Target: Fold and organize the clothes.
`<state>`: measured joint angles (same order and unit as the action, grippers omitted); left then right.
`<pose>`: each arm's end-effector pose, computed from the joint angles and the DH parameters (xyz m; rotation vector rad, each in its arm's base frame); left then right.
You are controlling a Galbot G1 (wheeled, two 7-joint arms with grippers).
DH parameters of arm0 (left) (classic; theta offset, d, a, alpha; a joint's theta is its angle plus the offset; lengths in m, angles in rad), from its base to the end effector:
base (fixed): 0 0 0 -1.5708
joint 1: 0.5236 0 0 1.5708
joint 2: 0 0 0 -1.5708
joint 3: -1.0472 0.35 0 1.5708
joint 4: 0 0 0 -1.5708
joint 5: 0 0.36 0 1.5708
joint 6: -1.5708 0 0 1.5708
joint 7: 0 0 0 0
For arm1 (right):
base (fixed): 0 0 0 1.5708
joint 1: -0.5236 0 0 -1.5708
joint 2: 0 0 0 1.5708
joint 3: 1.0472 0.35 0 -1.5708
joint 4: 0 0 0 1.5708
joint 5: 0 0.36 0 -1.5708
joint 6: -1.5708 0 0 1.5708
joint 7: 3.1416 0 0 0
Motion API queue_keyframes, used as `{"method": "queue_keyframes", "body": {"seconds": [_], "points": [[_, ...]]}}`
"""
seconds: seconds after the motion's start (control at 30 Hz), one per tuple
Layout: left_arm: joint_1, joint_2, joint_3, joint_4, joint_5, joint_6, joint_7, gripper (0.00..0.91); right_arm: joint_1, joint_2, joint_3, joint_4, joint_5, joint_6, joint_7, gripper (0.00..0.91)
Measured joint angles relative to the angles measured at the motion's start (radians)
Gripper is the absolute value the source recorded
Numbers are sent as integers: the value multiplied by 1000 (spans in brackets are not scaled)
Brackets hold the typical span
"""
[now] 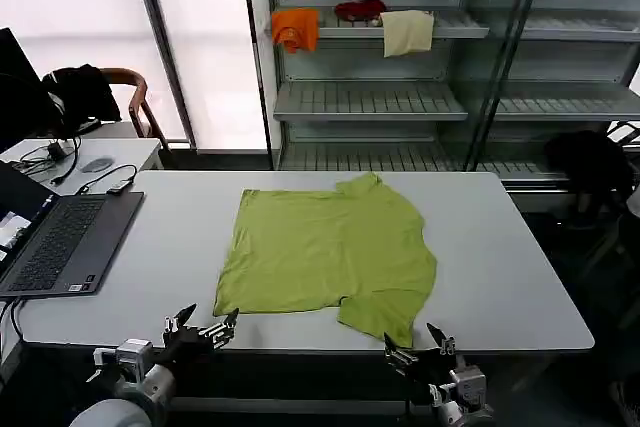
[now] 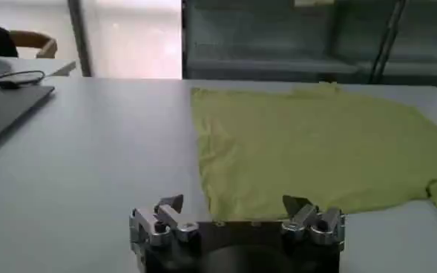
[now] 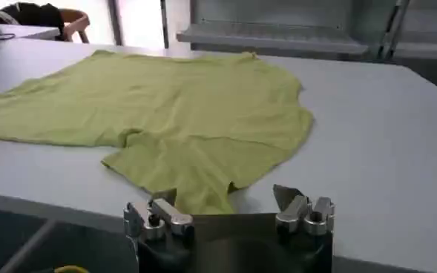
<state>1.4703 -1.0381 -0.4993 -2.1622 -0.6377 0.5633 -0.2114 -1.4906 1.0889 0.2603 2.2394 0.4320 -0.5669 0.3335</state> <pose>0.2181 0.0696 -0.2433 -0.1976 -2.6349 0.0428 0.1835 0.0064 -0.2493 0.2645 -2.6350 0.1010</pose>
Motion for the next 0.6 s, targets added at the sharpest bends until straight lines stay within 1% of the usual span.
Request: {"method": "queue_keyframes", "body": {"seconds": [0.03,0.07,0.1,0.13,0.17,0.2,0.27,0.3,0.37,0.4,0.47,0.5,0.53,0.57,0.6], "points": [[-7,-1,0,10,-2,1,1,856,2,0,-2,-2,0,-1,-1,897],[-15,-2,0,20,-3,2,3,836,5,1,-4,-5,1,-2,-2,856],[-19,-2,1,27,-6,3,4,746,8,2,-6,-7,1,-3,-2,705],[-23,-2,1,33,-7,3,5,655,11,3,-9,-11,2,-3,-2,645],[-26,-2,1,38,-8,4,7,615,14,5,-12,-14,2,-4,-2,625],[-29,-2,2,43,-9,5,8,605,16,5,-13,-16,2,-4,-2,605],[-37,-5,4,55,-10,6,9,605,18,6,-17,-19,3,-4,-2,605],[-40,-6,4,60,-10,6,10,584,18,7,-17,-20,3,-4,-3,605],[-44,-7,6,69,-12,7,14,514,18,7,-17,-24,3,-4,-4,584],[-45,-8,8,73,-12,8,16,423,19,7,-17,-25,3,-4,-4,574],[-48,-9,9,81,-13,8,21,353,20,6,-17,-28,3,-4,-4,544],[-50,-10,10,85,-13,8,22,302,19,6,-16,-29,3,-4,-4,524],[-51,-10,10,89,-13,8,24,161,19,5,-16,-29,4,-4,-5,433],[-52,-10,11,92,-13,8,25,101,19,5,-15,-29,4,-4,-5,413],[-53,-11,11,94,-13,8,26,20,20,5,-16,-28,4,-5,-5,302]]}}
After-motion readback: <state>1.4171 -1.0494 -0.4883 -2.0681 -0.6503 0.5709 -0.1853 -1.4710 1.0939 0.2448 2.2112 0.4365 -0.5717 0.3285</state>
